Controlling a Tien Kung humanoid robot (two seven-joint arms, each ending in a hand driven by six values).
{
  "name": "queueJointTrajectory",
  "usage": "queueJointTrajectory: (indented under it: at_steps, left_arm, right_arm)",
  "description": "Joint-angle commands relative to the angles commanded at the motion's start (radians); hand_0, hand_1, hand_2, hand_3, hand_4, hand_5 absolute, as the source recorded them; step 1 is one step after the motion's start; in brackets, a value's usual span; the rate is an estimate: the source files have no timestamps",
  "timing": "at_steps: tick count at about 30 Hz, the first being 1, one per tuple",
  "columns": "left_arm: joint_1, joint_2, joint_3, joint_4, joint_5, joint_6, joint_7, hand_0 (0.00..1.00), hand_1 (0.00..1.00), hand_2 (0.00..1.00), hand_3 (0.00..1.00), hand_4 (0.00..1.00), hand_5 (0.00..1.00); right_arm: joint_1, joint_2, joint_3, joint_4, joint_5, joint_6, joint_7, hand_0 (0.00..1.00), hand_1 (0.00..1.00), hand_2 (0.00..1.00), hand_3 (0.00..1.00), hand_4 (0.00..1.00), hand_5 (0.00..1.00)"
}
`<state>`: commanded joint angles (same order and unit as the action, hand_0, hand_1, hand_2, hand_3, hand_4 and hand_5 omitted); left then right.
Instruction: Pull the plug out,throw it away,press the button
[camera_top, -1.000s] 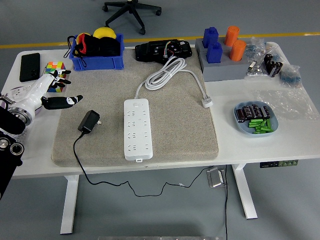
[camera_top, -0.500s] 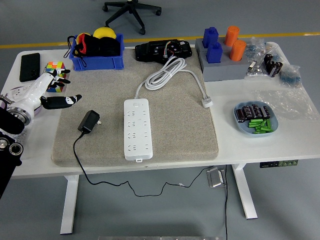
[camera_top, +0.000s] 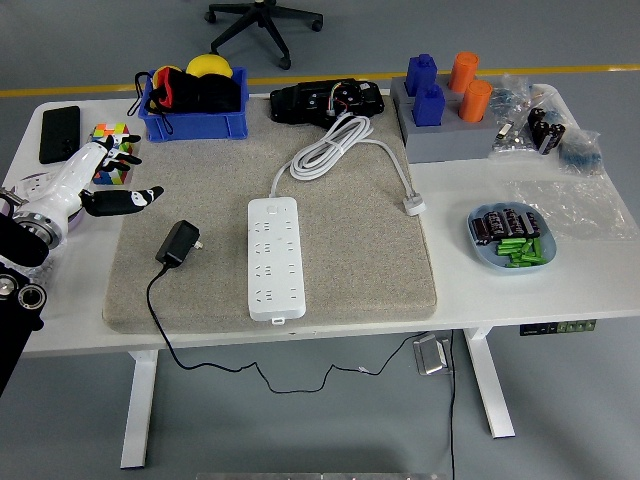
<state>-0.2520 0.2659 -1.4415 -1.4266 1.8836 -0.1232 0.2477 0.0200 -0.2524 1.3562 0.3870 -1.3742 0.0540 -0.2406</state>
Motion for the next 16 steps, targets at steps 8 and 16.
queueJointTrajectory:
  at_steps: [8, 16]
  left_arm:
    - [0.002, 0.0, -0.005, -0.002, 0.0, -0.001, -0.001, 0.77, 0.741, 0.732, 0.887, 0.797, 0.218]
    - [0.005, 0.001, -0.007, -0.006, -0.001, 0.0, -0.003, 0.768, 0.739, 0.729, 0.886, 0.79, 0.204]
  right_arm:
    - [-0.002, 0.001, 0.0, 0.0, -0.001, 0.0, 0.0, 0.748, 0.7, 0.71, 0.724, 0.761, 0.647]
    - [-0.005, 0.003, 0.007, -0.001, -0.003, 0.0, 0.0, 0.748, 0.7, 0.71, 0.724, 0.76, 0.648]
